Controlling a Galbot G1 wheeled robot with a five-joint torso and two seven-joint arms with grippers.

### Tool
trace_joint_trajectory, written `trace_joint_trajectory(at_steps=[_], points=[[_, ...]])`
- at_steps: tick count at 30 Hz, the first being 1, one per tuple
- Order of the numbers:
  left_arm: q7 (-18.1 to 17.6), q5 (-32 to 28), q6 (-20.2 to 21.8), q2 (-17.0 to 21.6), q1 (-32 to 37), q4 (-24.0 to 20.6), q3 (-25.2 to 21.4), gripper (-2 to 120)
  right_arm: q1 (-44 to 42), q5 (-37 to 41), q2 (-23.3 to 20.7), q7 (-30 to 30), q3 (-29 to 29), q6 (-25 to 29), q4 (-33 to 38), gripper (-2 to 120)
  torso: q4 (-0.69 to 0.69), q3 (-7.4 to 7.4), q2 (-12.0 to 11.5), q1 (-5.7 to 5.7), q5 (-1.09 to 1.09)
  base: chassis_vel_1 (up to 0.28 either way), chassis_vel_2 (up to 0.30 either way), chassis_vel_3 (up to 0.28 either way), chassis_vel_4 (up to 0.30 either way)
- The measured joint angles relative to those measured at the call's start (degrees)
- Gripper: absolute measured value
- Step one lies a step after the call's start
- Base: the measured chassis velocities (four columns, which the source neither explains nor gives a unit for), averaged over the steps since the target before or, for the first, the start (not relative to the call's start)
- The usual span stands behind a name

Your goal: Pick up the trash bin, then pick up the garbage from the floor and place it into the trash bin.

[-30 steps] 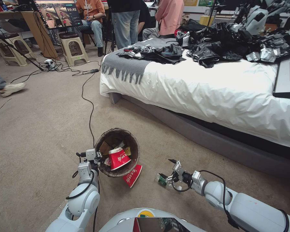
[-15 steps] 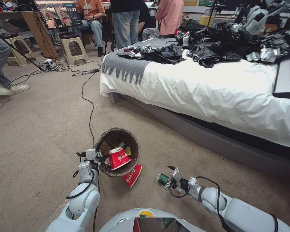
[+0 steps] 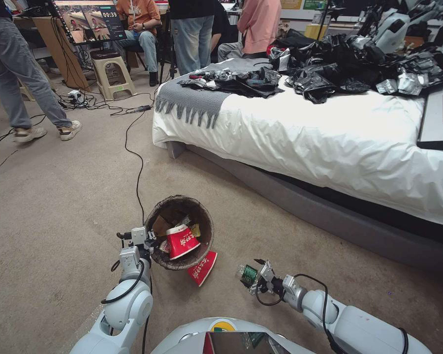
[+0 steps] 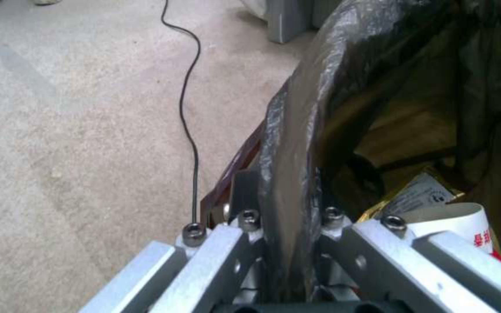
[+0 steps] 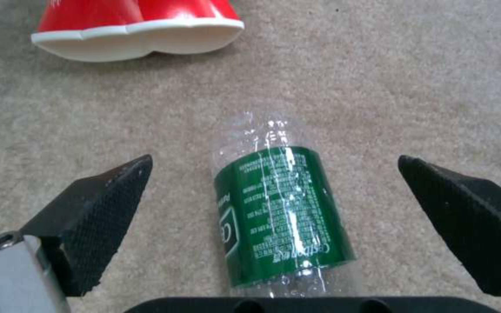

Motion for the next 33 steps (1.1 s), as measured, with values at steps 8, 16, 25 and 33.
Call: trace_joint_trajectory(at_steps=[8,16,25,33], points=[[0.0,0.0,0.0,0.0,-0.2,0.0,0.0,0,0.9,-0.6,1.4,-0.2,-0.6,0.6,-2.4,100,0.00,0.00,0.0,0.00,0.00,0.000,0.000,0.000,0.000],[0.0,-0.1,0.0,0.1,-0.2,0.0,0.0,0,1.6,-1.1,2.9,-0.4,-1.2,0.9,-5.0,100,0.00,0.00,0.0,0.00,0.00,0.000,0.000,0.000,0.000],[0.0,-0.3,0.0,0.2,-0.5,0.1,0.0,0,2.1,-1.8,4.3,-0.9,-1.6,1.1,-7.6,100,0.00,0.00,0.0,0.00,0.00,0.000,0.000,0.000,0.000],[0.0,-0.4,-0.1,0.3,-0.6,0.1,0.0,0,2.5,-2.2,5.3,-1.1,-1.8,1.4,-9.9,100,0.00,0.00,0.0,0.00,0.00,0.000,0.000,0.000,0.000]])
